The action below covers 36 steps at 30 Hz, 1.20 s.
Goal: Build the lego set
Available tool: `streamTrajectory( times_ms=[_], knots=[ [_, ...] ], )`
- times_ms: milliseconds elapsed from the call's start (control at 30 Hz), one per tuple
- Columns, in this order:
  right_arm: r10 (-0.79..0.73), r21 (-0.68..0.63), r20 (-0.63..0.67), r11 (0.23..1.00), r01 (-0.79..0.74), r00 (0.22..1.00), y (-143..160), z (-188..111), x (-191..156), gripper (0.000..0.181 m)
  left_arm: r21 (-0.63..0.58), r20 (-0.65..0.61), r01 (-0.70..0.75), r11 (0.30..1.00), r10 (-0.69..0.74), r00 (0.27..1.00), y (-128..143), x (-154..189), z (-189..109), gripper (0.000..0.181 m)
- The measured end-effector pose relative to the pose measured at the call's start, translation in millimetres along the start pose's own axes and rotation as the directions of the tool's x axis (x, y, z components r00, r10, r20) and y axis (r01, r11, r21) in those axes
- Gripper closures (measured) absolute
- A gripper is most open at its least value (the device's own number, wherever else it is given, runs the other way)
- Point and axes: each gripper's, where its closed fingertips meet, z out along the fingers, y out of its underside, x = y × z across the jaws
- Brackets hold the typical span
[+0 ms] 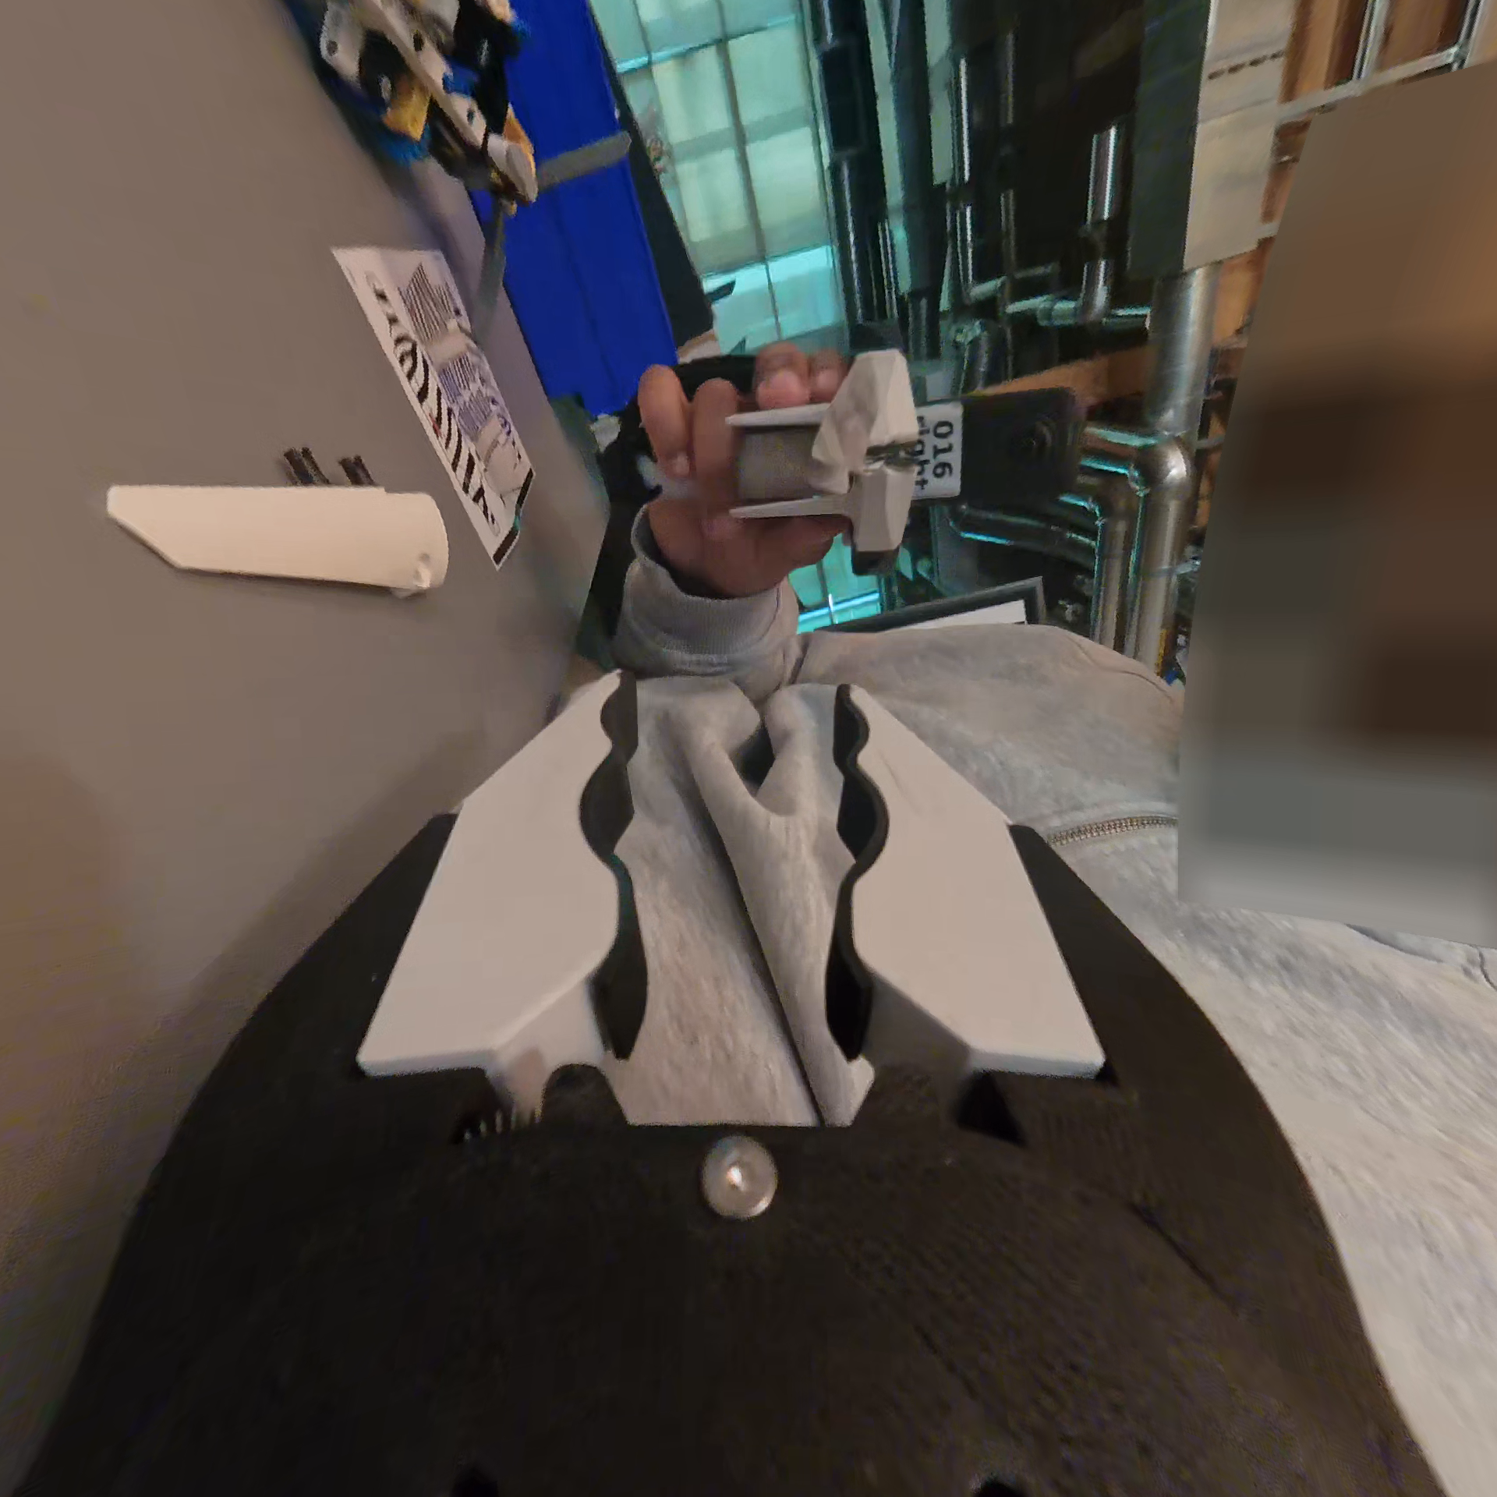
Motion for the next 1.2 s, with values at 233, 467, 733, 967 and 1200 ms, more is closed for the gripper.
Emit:
streamTrajectory(
  times_ms=[233, 467, 733, 967, 1200],
  knots=[
    [-0.062, -0.041, -0.090, 0.997, 0.059, 0.994, 11.0, 2.3, 6.1, 0.181, 0.095, 0.043, -0.111, 0.989, 0.108, 0.993, -15.9, -0.7, -6.5, 0.136],
    [-0.264, -0.166, -0.163, 0.957, 0.237, 0.951, 27.9, 13.1, 5.7, 0.181, 0.173, 0.094, -0.160, 0.972, 0.145, 0.985, -26.1, -7.4, -13.1, 0.137],
    [-0.469, -0.274, -0.103, 0.861, 0.428, 0.877, 34.4, 18.0, 1.9, 0.181, 0.147, 0.276, -0.236, 0.960, 0.189, 0.942, -26.8, -29.0, -20.9, 0.137],
    [-0.679, -0.358, 0.039, 0.676, 0.644, 0.733, 47.9, 21.5, -1.4, 0.181, 0.110, 0.455, -0.290, 0.951, 0.211, 0.865, -28.4, -50.2, -30.9, 0.138],
    [-0.768, -0.347, 0.254, 0.495, 0.797, 0.588, 74.2, 30.7, -14.1, 0.181, 0.068, 0.549, -0.329, 0.942, 0.240, 0.800, -30.1, -63.8, -31.2, 0.147]
  ],
)
